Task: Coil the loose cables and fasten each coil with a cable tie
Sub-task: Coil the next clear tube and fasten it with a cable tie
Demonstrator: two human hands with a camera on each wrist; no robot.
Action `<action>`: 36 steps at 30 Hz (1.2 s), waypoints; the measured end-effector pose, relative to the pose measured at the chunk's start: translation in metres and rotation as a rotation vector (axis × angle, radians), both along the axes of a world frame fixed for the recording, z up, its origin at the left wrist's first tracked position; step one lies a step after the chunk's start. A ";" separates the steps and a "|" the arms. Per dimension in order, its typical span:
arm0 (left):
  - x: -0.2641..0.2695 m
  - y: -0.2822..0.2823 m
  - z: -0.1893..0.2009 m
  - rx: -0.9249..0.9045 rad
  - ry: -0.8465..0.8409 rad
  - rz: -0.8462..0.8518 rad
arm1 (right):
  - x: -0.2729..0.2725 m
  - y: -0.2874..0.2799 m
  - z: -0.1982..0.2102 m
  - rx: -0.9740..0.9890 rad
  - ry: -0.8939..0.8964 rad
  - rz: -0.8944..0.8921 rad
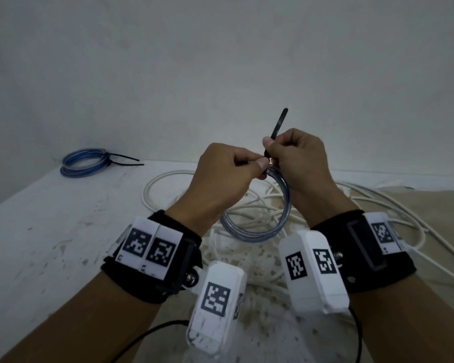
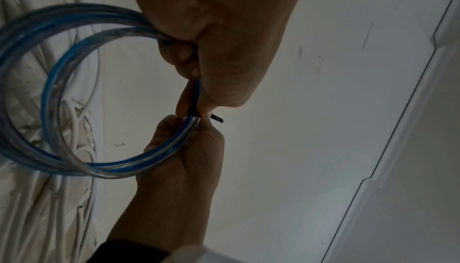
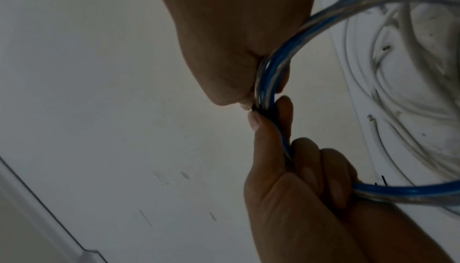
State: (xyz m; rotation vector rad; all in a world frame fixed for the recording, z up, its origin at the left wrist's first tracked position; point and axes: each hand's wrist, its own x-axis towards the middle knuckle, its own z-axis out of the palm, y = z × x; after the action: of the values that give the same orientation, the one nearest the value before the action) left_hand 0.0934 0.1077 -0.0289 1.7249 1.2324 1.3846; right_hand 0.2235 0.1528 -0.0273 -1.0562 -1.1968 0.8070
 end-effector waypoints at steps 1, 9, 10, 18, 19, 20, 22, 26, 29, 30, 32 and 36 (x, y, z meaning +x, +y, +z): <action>0.000 0.000 0.000 -0.001 0.005 0.003 | 0.000 0.000 0.000 -0.009 0.011 0.000; -0.003 0.000 -0.002 0.147 0.270 0.070 | 0.002 -0.003 0.004 -0.433 0.368 0.192; -0.004 0.001 -0.001 0.169 0.310 0.080 | 0.002 -0.003 0.005 -0.467 0.388 0.203; -0.017 0.007 -0.001 -0.043 0.053 -0.040 | 0.000 -0.002 -0.003 -0.331 0.162 0.162; -0.020 0.007 0.002 -0.054 0.037 -0.048 | 0.000 -0.001 -0.003 -0.281 0.077 0.115; -0.023 0.006 0.004 -0.059 0.019 -0.052 | 0.000 -0.001 -0.001 -0.235 -0.009 0.058; -0.028 0.003 0.011 -0.068 -0.027 -0.047 | 0.001 -0.004 0.004 -0.184 -0.147 0.036; -0.043 0.010 0.018 -0.089 -0.103 -0.004 | 0.012 -0.016 0.015 -0.306 -0.307 0.437; -0.050 0.013 0.020 -0.111 -0.130 0.013 | 0.019 -0.020 0.016 -0.255 -0.441 0.660; -0.051 0.013 0.021 -0.117 -0.136 0.013 | 0.019 -0.019 0.016 -0.238 -0.417 0.690; -0.052 0.012 0.023 -0.124 -0.143 0.006 | 0.019 -0.018 0.015 -0.240 -0.305 0.712; -0.053 0.012 0.023 -0.112 -0.143 0.019 | 0.017 -0.019 0.016 -0.235 -0.198 0.726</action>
State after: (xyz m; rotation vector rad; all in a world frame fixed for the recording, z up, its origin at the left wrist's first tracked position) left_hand 0.0407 0.1196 -0.0055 1.5146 1.2261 1.3974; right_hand 0.2406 0.1338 -0.0115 -0.8957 -1.7215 1.4544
